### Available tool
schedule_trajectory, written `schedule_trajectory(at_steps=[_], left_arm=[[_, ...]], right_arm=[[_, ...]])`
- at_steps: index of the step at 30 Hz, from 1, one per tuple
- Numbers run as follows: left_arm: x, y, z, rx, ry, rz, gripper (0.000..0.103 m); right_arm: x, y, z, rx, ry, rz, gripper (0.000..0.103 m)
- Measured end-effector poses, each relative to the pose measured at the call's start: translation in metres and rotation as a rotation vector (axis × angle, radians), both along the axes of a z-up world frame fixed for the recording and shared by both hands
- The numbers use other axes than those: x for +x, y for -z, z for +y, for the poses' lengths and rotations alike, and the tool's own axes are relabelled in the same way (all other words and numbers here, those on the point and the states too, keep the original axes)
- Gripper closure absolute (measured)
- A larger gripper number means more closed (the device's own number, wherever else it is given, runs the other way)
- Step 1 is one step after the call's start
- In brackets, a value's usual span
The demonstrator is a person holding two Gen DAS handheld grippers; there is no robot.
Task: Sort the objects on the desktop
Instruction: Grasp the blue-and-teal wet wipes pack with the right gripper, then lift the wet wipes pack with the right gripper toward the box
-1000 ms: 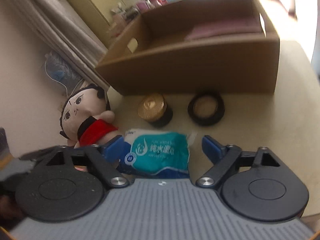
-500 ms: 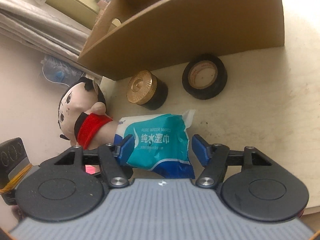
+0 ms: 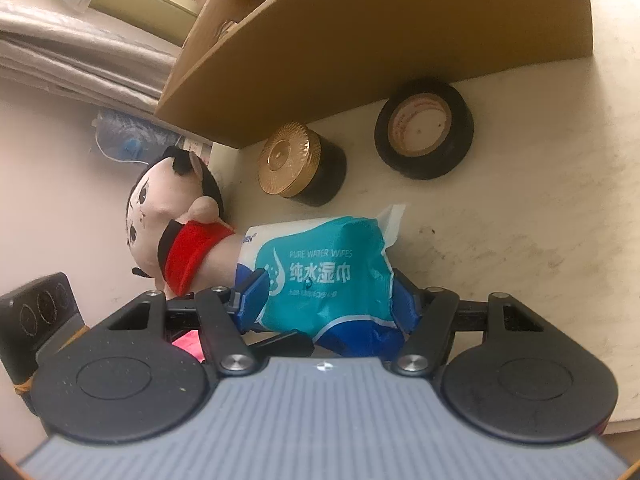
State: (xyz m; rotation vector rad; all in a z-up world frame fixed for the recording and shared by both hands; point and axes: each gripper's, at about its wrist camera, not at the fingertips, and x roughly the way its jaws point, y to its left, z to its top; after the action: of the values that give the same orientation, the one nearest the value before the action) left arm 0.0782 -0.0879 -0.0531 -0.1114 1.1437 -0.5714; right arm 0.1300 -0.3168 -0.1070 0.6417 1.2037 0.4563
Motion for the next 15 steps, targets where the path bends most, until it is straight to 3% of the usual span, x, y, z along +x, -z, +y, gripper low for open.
schedule_trajectory(at_steps=[15], left_arm=[[-0.010, -0.006, -0.014, 0.002, 0.042, -0.028, 0.016]], right_arm=[[-0.008, -0.010, -0.001, -0.053, 0.003, -0.026, 0.044]])
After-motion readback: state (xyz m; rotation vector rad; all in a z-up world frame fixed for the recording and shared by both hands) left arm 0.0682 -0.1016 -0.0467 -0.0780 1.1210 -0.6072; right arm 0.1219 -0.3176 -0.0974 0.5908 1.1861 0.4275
